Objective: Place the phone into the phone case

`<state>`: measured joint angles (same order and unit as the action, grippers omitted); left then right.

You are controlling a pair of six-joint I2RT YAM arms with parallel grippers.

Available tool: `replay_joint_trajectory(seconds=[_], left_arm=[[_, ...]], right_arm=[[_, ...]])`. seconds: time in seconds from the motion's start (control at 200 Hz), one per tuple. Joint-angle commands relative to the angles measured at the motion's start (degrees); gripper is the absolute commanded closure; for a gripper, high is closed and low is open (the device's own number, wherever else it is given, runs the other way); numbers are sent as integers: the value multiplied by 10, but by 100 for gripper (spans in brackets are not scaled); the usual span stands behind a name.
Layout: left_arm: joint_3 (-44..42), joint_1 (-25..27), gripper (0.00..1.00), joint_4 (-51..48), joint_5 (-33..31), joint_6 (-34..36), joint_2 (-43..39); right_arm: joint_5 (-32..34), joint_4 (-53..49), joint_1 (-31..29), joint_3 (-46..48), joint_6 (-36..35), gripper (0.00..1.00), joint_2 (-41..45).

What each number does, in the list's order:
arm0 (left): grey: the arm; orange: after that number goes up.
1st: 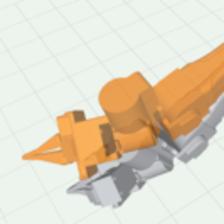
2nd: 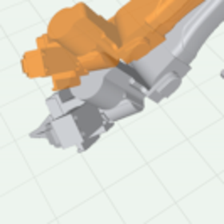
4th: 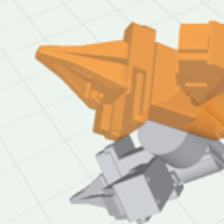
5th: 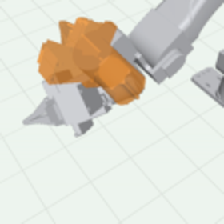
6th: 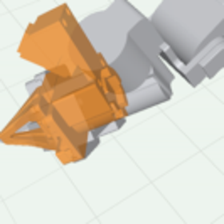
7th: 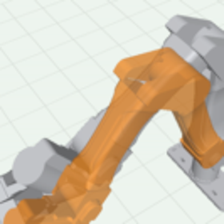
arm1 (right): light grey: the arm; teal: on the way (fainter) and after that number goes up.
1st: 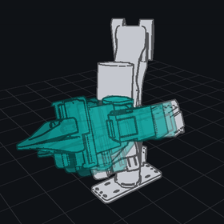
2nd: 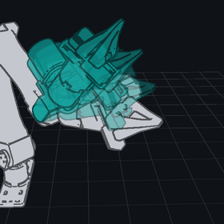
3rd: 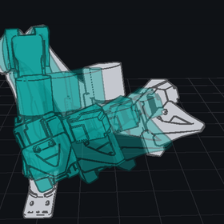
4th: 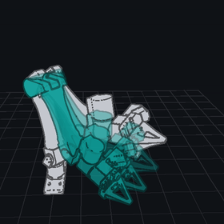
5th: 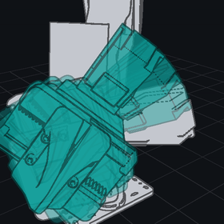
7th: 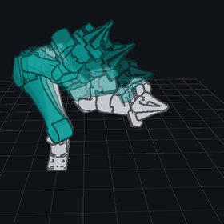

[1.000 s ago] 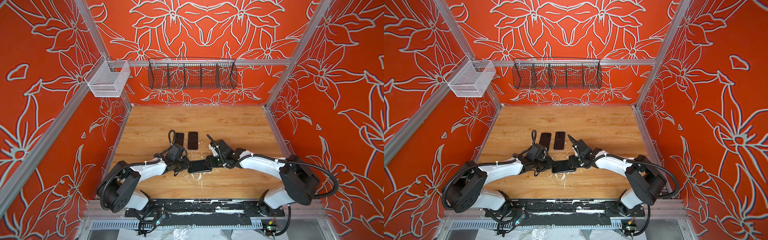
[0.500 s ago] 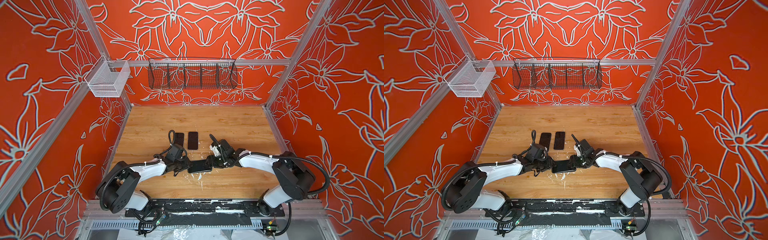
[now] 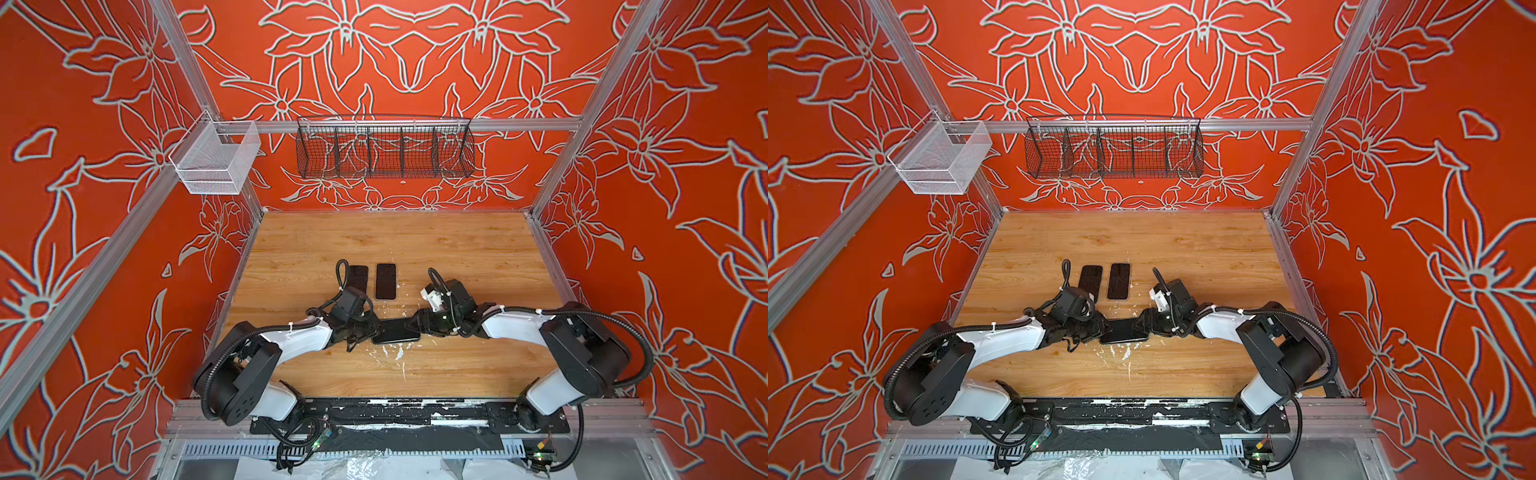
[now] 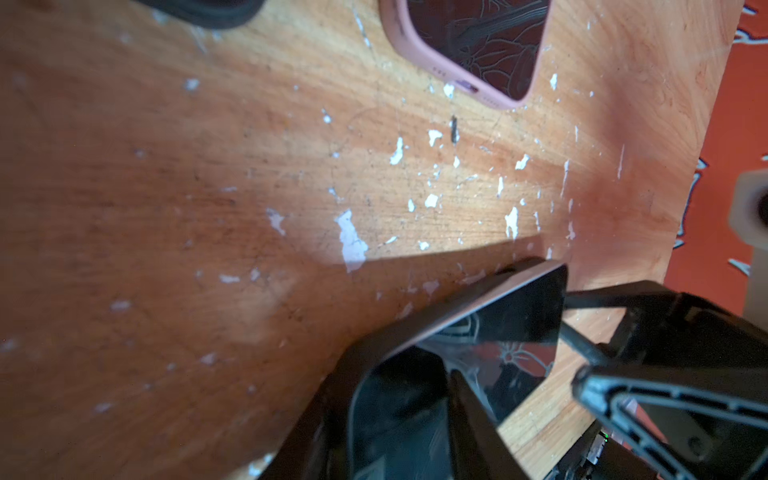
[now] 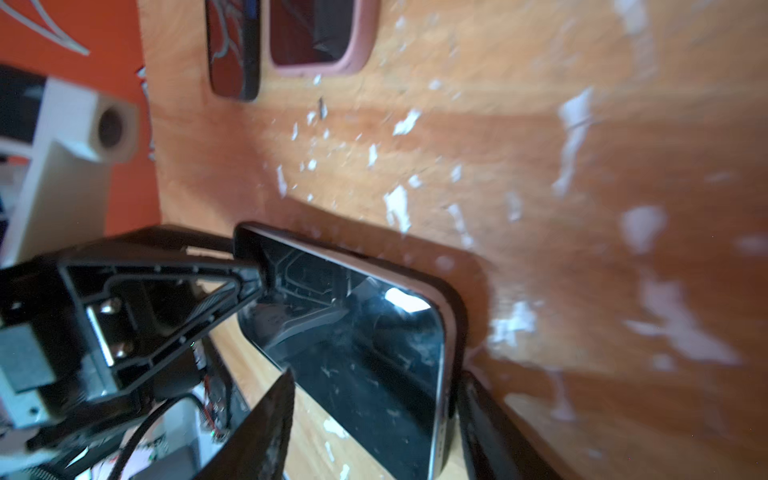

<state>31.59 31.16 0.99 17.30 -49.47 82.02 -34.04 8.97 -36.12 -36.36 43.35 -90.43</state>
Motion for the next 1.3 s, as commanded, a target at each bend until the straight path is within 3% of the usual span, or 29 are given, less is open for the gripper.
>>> replay_joint_trajectory(seconds=[0.0,0.23,0.37,0.856,1.296], left_arm=[[-11,10,59,10,30,2,26],[-16,6,60,16,39,1,19],[-22,1,60,27,48,-5,-13],[-35,0,69,83,78,-20,-113],[-36,1,78,81,82,-23,-91]], right_arm=[[-110,79,-20,7,21,38,10],[-108,73,-8,17,19,38,46],[-95,55,-8,16,14,40,20],[-92,131,-14,29,46,50,-54],[-87,162,-15,41,59,59,-56]])
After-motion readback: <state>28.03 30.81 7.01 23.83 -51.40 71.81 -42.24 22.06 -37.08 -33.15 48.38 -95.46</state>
